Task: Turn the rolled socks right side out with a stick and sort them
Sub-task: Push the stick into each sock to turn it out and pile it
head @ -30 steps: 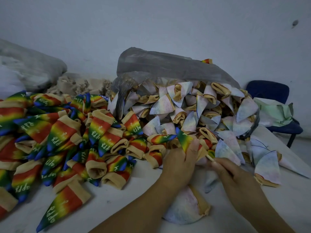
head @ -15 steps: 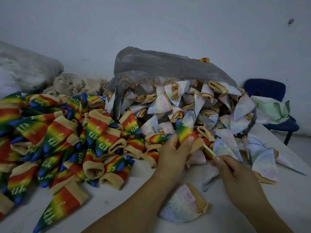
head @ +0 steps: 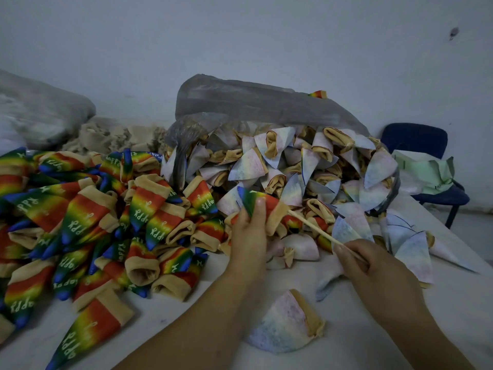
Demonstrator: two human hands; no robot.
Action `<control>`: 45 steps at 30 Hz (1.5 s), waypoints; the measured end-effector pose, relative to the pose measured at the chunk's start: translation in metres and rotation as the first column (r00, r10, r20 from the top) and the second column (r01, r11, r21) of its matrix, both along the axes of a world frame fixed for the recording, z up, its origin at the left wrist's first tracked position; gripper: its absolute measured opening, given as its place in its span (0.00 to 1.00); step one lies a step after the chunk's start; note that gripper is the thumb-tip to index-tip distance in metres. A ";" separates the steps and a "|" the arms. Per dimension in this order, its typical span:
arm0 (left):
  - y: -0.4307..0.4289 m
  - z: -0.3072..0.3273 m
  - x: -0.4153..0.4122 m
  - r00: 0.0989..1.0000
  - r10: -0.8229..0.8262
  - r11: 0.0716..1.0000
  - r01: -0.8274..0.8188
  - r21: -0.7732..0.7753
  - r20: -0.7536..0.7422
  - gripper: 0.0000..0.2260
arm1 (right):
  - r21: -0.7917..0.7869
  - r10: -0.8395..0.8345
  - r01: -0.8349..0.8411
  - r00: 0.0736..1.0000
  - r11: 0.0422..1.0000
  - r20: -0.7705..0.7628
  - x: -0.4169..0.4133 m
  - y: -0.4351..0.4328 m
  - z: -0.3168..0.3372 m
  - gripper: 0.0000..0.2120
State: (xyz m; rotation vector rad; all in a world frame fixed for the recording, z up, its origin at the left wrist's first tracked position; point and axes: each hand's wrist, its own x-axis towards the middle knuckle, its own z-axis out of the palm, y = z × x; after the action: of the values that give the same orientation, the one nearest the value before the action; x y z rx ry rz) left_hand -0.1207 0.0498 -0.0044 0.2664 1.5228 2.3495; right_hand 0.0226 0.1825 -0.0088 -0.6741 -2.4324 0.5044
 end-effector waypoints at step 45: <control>-0.002 -0.017 0.032 0.816 -0.501 0.861 0.436 -0.264 -0.287 0.09 | -0.645 0.044 -0.319 0.914 0.695 -0.404 -0.011 -0.017 0.001 0.10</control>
State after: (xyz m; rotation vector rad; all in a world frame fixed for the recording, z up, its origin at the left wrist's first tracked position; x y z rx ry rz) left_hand -0.0884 0.0481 -0.0210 0.9417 1.5844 1.8152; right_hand 0.0118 0.1658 -0.0077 -0.5491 -1.9136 1.5527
